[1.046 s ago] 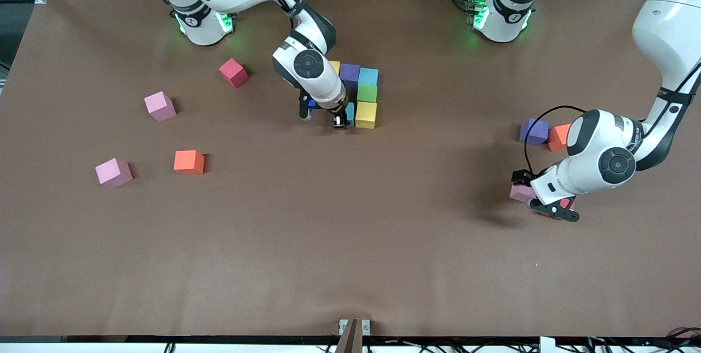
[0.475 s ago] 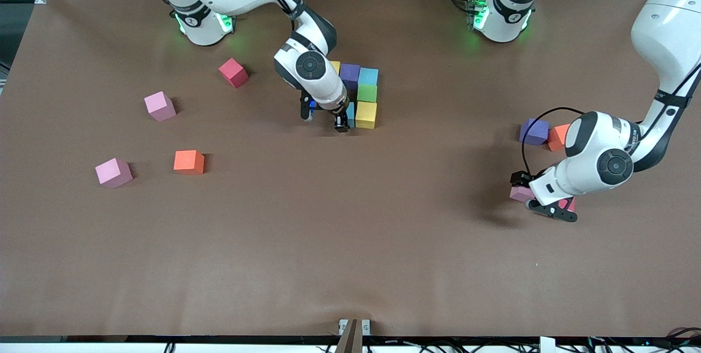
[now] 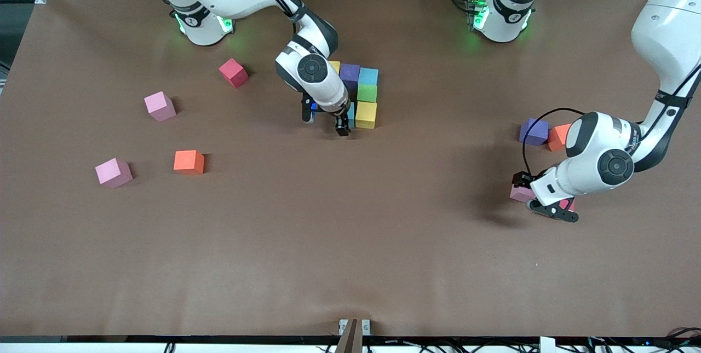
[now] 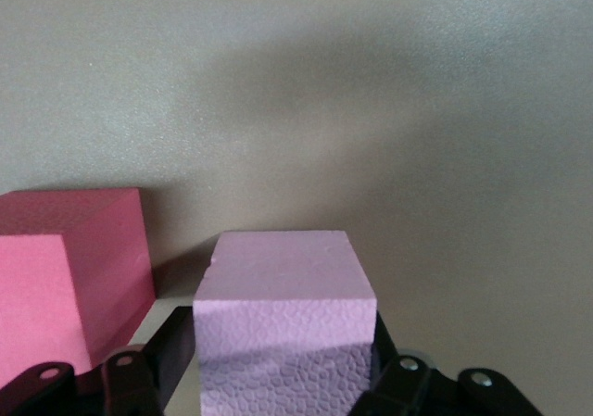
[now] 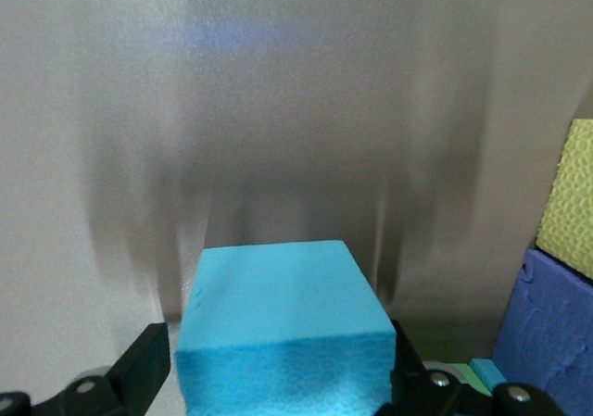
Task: Form number 2 with 11 blocks
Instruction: 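Release the cyan cube beside the yellow cube with the right gripper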
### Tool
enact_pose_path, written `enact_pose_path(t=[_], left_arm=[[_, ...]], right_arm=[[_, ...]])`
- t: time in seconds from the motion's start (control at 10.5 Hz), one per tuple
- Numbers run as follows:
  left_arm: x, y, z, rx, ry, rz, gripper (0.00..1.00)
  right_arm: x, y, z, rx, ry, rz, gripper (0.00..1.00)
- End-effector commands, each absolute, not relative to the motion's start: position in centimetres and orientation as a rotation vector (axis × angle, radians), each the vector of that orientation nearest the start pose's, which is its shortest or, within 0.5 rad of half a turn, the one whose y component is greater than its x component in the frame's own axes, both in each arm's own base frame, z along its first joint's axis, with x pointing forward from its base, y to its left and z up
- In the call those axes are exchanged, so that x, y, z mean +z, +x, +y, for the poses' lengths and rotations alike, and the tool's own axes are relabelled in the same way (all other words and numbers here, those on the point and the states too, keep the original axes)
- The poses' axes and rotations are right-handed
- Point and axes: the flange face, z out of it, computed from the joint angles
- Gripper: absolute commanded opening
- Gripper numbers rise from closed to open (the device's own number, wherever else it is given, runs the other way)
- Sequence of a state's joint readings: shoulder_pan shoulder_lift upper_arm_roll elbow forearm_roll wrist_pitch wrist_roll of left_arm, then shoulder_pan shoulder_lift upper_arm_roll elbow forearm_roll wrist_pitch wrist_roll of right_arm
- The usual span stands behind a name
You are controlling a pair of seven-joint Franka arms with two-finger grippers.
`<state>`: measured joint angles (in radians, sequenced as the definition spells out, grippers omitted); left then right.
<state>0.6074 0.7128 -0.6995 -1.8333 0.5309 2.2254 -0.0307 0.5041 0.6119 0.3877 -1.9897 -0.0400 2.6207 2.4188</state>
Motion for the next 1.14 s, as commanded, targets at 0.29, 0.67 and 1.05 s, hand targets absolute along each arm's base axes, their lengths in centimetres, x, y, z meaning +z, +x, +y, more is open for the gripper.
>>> enact_pose_path(t=[0.29, 0.67, 1.05], left_arm=[[20.4, 63.0, -1.7, 0.142, -3.123, 0.507, 0.65], [20.6, 63.1, -1.6, 0.137, -3.126, 0.482, 0.64], [21.4, 63.4, -2.7, 0.120, -3.139, 0.425, 0.61]], right_arm=[[18.2, 38.6, 48.6, 0.247, -2.271, 2.174, 1.00], [18.8, 39.0, 48.8, 0.220, -2.296, 2.144, 1.00], [19.1, 39.3, 48.8, 0.191, -2.351, 2.124, 1.00]])
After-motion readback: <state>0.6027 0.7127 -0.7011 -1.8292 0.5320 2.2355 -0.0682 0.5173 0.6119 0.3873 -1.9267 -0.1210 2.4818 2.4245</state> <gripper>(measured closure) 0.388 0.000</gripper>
